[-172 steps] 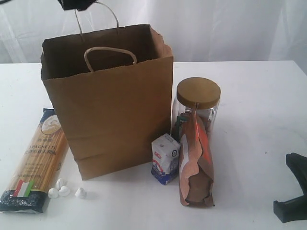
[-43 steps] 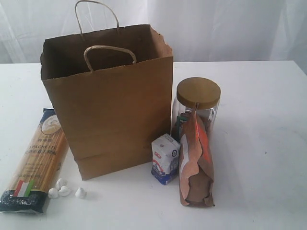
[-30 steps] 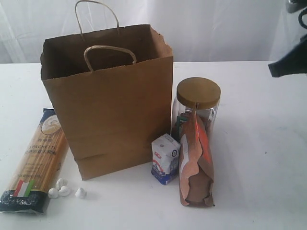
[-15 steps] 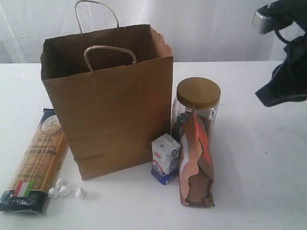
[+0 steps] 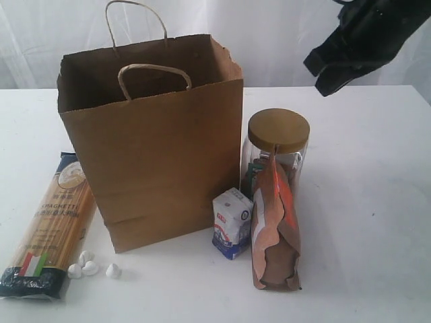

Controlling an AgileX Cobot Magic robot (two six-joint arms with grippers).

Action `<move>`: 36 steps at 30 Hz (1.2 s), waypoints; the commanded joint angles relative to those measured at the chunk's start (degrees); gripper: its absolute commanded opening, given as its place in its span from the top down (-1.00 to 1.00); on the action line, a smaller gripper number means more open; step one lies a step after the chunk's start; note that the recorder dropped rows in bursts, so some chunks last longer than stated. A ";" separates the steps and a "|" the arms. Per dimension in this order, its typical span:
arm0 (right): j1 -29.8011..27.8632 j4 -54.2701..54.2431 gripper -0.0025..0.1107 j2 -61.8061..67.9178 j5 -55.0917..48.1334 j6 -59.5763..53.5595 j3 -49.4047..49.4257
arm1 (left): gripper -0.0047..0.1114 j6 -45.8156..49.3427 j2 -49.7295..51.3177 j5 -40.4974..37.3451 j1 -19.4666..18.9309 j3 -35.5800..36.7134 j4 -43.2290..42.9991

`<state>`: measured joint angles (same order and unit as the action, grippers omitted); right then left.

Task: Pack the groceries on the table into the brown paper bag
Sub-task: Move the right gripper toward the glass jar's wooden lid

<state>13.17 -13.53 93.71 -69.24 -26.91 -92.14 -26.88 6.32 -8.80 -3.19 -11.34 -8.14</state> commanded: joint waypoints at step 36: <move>4.58 -2.57 -0.85 3.69 0.47 -8.18 -0.59 | 0.92 3.49 -6.32 -5.50 -0.13 11.34 0.08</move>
<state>17.70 -16.40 97.49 -67.39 -35.12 -92.38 -23.93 0.69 -12.57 -3.19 -0.30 -8.14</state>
